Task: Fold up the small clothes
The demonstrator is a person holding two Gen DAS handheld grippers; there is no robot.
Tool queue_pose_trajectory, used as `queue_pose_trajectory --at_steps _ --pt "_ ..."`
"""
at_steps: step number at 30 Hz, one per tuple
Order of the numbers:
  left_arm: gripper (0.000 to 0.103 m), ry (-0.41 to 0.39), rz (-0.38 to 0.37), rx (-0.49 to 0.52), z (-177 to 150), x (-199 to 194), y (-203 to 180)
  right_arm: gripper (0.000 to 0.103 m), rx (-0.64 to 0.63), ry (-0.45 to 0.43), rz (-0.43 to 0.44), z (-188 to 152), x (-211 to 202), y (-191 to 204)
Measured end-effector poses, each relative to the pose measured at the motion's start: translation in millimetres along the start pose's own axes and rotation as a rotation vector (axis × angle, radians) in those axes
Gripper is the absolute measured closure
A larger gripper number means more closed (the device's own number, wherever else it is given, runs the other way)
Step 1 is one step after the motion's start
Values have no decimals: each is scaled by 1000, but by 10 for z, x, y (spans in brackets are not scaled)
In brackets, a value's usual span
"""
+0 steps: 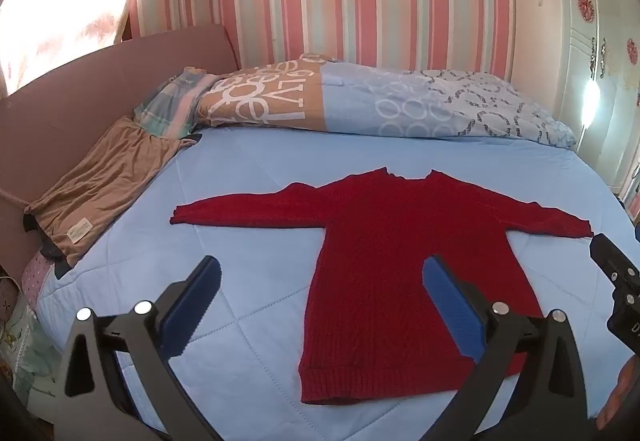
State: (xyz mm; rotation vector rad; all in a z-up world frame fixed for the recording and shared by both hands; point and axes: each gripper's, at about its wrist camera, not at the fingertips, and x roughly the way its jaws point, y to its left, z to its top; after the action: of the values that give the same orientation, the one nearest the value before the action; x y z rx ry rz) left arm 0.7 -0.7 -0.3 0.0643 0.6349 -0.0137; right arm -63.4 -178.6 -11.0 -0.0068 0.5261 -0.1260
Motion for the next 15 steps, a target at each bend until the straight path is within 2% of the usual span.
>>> queue_pose_trajectory --at_steps 15 --pt "2 -13 -7 -11 20 -18 -15 3 -1 -7 0 17 -26 -14"
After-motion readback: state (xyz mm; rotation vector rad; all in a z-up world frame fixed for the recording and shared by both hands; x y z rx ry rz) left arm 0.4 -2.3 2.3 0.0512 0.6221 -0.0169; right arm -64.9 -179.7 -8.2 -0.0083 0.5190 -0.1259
